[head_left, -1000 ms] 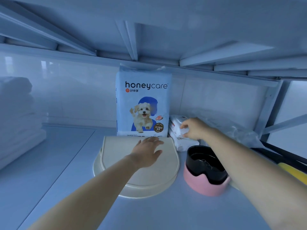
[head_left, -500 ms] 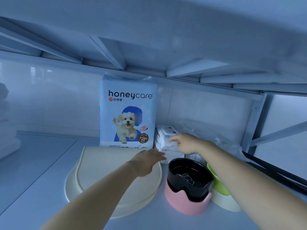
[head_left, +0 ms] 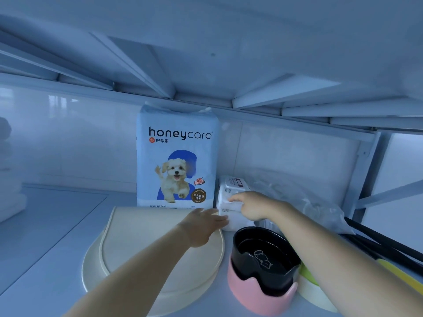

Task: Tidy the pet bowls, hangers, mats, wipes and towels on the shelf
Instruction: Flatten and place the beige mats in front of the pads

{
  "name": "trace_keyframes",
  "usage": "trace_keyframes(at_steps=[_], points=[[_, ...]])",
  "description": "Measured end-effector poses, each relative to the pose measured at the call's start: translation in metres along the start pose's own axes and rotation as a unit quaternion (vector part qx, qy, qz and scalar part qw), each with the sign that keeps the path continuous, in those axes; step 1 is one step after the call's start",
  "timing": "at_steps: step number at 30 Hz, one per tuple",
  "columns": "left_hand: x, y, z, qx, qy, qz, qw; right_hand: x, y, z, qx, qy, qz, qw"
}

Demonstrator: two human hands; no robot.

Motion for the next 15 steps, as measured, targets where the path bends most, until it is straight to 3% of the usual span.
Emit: trace_keyframes(at_steps=[5,10,15], points=[[0.002,0.010,0.005,-0.109,-0.019,-0.012,0.994,-0.002,-0.002,0.005,-0.001,-0.006,-0.006,1.000],[-0.014,0.007,0.030,-0.218,-0.088,-0.051,0.971,-0.008,0.001,0.005,0.023,-0.005,-0.003,1.000],[-0.049,-0.008,0.058,-0.221,-0.148,-0.080,0.961,-0.008,-0.002,0.026,0.082,-0.033,-0.031,0.996]])
Point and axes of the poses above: each hand's wrist, its own x-axis towards the middle knuckle, its own y-axis out of the palm, z = x × y, the point moved 7 cm from there along x, towards the middle knuckle, and after that the axes turned 3 degrees about x, right-handed, at the moved point
